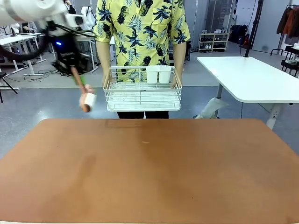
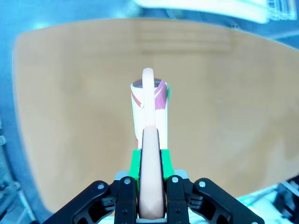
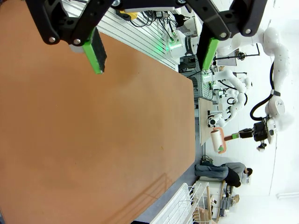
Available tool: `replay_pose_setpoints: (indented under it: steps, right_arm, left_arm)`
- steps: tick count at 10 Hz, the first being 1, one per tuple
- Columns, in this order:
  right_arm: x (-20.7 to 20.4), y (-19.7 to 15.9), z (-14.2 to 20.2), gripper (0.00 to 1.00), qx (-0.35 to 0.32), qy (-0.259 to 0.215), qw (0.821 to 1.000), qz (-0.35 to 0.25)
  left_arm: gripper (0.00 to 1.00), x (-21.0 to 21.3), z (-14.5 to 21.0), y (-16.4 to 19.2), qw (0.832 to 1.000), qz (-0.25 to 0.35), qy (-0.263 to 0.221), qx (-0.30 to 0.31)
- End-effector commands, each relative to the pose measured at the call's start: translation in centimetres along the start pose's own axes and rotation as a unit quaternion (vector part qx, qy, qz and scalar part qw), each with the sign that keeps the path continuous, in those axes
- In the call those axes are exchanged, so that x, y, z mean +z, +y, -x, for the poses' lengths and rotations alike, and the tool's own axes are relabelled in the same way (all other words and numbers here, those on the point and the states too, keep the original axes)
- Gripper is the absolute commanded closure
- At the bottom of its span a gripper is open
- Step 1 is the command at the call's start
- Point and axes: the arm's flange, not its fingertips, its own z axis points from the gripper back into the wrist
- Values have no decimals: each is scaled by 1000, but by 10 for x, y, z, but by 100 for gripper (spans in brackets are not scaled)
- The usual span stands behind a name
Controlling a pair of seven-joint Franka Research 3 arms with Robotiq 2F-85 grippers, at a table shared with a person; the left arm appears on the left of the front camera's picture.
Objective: Clean the table.
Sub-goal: Clean the table with the Lint Roller when the human lifts the Dish drying rack.
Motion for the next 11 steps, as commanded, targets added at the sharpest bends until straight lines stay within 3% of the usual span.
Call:
replay_pose_setpoints:
  steps: [1,3,5,6,11]
  right_arm:
    - [0,3,2,0,1,-5,1000,-10]
    - [0,3,2,0,1,-5,1000,-10]
    - [0,3,2,0,1,-5,1000,-10]
    - [0,3,2,0,1,-5,1000,-10]
    - [0,3,2,0,1,-5,1000,-10]
  left_arm:
    - [79,21,33,39,998,-65,-4,6]
    - [79,17,53,75,997,-75,-13,-27]
    - [79,9,61,103,1000,13,-20,8]
    - [79,21,49,83,997,-72,-4,-10]
    - [79,21,49,83,997,-72,-4,-10]
